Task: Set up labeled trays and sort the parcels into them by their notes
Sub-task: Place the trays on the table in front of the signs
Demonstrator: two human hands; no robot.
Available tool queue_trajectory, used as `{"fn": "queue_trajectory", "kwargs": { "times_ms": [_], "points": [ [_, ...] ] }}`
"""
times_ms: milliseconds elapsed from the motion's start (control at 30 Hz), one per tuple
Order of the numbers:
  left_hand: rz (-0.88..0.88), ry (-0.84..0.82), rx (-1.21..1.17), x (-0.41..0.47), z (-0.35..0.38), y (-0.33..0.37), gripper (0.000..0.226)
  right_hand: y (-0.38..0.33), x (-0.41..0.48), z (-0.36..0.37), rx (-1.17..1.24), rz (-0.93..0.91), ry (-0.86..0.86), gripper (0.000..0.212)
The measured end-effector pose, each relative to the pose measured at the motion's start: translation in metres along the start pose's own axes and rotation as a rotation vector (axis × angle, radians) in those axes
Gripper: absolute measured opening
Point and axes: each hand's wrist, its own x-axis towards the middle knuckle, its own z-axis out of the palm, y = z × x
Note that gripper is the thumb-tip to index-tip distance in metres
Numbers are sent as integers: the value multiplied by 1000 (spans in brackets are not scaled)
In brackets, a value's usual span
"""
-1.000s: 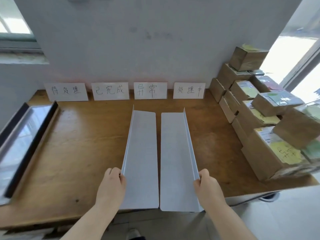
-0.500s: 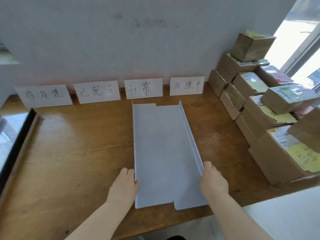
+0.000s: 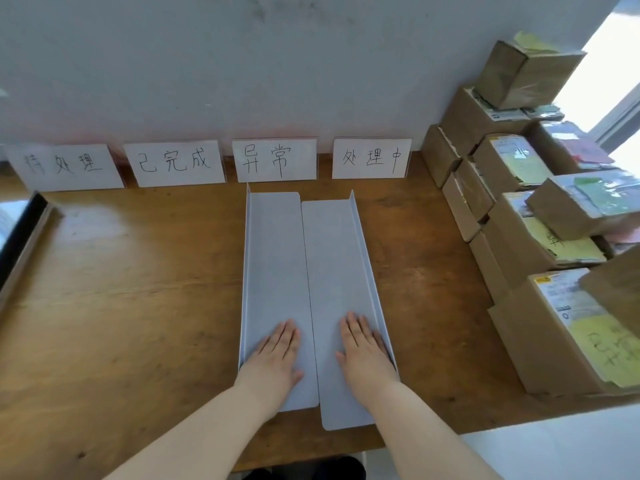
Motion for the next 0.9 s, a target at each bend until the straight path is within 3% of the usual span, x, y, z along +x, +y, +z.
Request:
{"fn": "queue_trajectory", "kwargs": {
  "times_ms": [500,700,900],
  "points": [
    [2,-89,-53,31,-11,89,70,91,6,-26,21,19,38,57],
    [11,-90,-48,49,-15,121,69,116,9,-34,86,121,58,57],
    [6,-89,-32,74,-19,144,71,124,5,-33,44,216,104,73]
  ]
}}
